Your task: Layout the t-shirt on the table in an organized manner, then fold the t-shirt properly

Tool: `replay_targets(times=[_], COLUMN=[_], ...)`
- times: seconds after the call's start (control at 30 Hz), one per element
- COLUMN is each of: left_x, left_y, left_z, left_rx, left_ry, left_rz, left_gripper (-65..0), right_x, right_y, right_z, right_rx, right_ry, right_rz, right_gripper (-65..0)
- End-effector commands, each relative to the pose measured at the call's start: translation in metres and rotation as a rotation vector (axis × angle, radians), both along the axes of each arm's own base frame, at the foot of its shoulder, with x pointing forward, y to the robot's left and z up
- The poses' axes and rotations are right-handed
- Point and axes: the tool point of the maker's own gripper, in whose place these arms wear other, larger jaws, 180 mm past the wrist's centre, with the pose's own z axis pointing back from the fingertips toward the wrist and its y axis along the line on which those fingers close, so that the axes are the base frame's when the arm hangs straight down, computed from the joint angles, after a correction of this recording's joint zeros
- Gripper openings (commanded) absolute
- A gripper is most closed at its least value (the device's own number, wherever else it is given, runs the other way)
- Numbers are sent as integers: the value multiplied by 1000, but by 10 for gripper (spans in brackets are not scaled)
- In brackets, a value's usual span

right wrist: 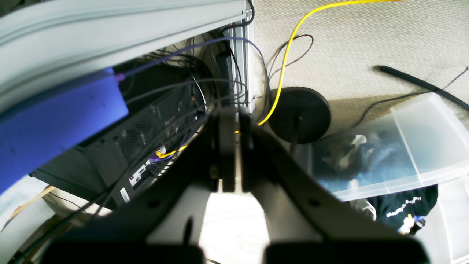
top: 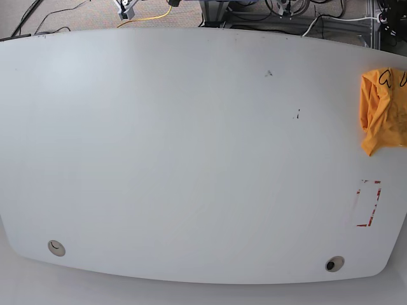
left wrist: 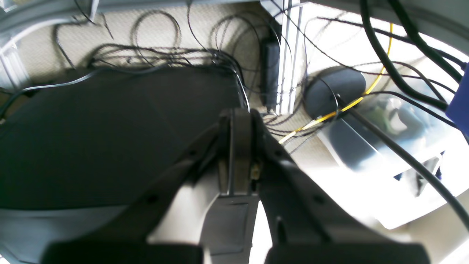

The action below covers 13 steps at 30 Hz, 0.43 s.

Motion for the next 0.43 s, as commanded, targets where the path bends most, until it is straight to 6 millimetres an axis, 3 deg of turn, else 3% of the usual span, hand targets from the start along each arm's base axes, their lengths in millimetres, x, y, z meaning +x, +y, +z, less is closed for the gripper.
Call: replay_targets(times=[0.0, 0.4], left_x=[-1, 24], left_y=[1, 11], left_z=[-1, -3], left_rx=[-2, 66], left_ry=[2, -30], left_rz=[5, 5], left_gripper=[-650, -650], right_x=[1, 13], right_y=[-3, 0], right_z=[-1, -7], right_rx=[2, 10], right_ry=[6, 12], right_rz=[-8, -23], right_gripper=[-636, -636])
